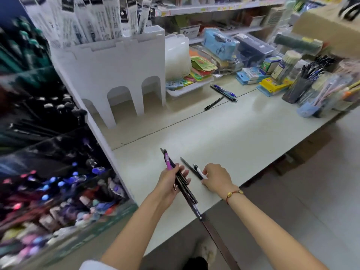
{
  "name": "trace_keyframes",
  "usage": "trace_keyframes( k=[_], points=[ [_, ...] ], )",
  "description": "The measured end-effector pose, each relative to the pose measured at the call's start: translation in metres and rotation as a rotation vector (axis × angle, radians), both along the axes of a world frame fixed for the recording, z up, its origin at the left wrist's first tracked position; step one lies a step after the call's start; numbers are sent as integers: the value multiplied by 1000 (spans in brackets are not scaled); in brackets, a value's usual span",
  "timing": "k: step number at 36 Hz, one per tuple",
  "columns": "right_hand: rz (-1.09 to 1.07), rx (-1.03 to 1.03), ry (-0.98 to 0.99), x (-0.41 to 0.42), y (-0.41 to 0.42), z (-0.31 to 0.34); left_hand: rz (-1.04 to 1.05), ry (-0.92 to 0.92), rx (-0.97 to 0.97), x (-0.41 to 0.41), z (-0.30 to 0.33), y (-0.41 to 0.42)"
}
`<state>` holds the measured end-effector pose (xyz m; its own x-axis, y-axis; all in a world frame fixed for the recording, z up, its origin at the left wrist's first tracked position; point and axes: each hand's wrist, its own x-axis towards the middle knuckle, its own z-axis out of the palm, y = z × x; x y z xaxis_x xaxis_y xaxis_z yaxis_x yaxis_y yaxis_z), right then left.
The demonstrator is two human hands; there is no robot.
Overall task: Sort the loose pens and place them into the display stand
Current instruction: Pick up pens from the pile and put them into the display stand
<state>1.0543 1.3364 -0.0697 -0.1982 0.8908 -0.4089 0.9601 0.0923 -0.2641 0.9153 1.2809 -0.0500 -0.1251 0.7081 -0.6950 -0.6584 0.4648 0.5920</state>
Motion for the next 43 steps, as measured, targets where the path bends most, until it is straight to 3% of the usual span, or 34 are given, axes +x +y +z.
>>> trace_keyframes(
  k=[7, 13, 16, 20, 28, 34, 39, 43],
  points=[
    [-62, -119, 124, 2, -19, 3, -49, 87, 43, -5, 4, -29],
    [-274, -488, 718, 20, -31, 50, 0, 98, 127, -6, 21, -51],
    [-217, -537, 825, 25, -42, 77, 39, 123, 185, -1, 38, -61],
    [-93, -491, 826, 16, -58, 113, 124, 199, 245, 7, 67, -76],
    [297, -206, 718, -31, -91, 170, 265, 497, 223, 0, 118, -114],
    [471, -155, 635, -69, -113, 194, 405, 508, 220, -27, 137, -144],
    [526, -144, 765, -101, -136, 197, 466, 523, 198, -69, 138, -178],
    [486, 72, 925, -139, -159, 193, 517, 522, 219, -113, 128, -223]
  ],
)
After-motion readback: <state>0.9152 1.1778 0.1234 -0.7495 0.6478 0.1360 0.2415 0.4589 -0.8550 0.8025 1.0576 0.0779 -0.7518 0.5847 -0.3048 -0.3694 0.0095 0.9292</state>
